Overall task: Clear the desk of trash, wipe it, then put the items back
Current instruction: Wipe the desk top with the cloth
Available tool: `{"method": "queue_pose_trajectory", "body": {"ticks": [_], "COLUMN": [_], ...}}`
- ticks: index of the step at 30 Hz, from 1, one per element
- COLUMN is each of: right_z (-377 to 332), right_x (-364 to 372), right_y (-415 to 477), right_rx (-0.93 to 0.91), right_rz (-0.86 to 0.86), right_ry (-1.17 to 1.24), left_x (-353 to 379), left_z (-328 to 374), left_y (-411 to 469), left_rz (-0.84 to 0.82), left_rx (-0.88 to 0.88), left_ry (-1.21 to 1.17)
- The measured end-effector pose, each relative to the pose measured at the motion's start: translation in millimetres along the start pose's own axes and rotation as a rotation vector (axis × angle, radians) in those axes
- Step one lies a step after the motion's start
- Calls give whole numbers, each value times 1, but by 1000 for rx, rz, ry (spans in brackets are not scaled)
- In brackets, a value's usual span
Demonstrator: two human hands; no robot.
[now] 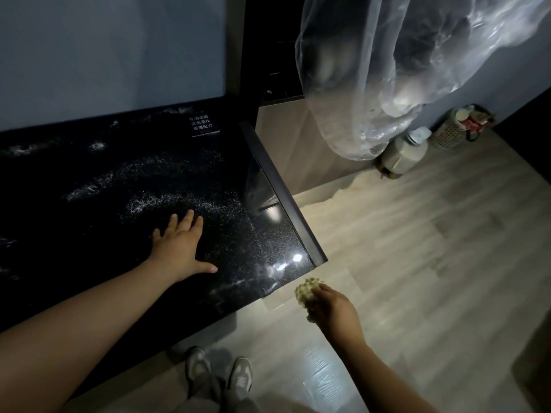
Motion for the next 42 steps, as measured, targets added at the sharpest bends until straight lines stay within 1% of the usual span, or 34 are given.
{"method": "queue_pose_trajectory", "body": {"ticks": [2, 6, 10, 17, 21, 26, 31, 37, 42], "right_z": [1, -10, -45, -133, -173, -217, -256, -295, -310], "right_x": [-13, -31, -42, -28, -7, 16, 25, 26, 37], "right_y": [3, 24, 53, 106, 136, 161, 199, 282, 363], "right_rx": [-19, -59, -146, -323, -346, -387, -427, -483, -521], "right_rz": [32, 52, 91, 110, 109, 126, 139, 127, 91], "right_ry": [-27, 36, -54, -64, -70, -21, -61, -108, -138], "left_x": [-2, -4, -13, -36, -48, -58, -66, -76, -82], "left_z": [5, 10, -1, -57, -93, -137, -160, -169, -175], "left_y": [-6, -21, -31, -27, -18, 0, 23, 68, 111], "left_rz": [3, -5, 0, 1, -12, -10, 29, 55, 73], "left_rx": [-11, -32, -66, -126, -146, -120, -101, -97, -162], "left_ry": [-1, -10, -46, -125, -138, -164, -186, -222, -241]}}
Point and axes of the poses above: each hand's wrist, its own y-axis towards the middle knuckle, its own x-axis out of the palm, z = x × y, the point moved 7 cm from there along y, towards the middle knuckle, and after that the axes turned 7 degrees about y, right-handed, at the moved point
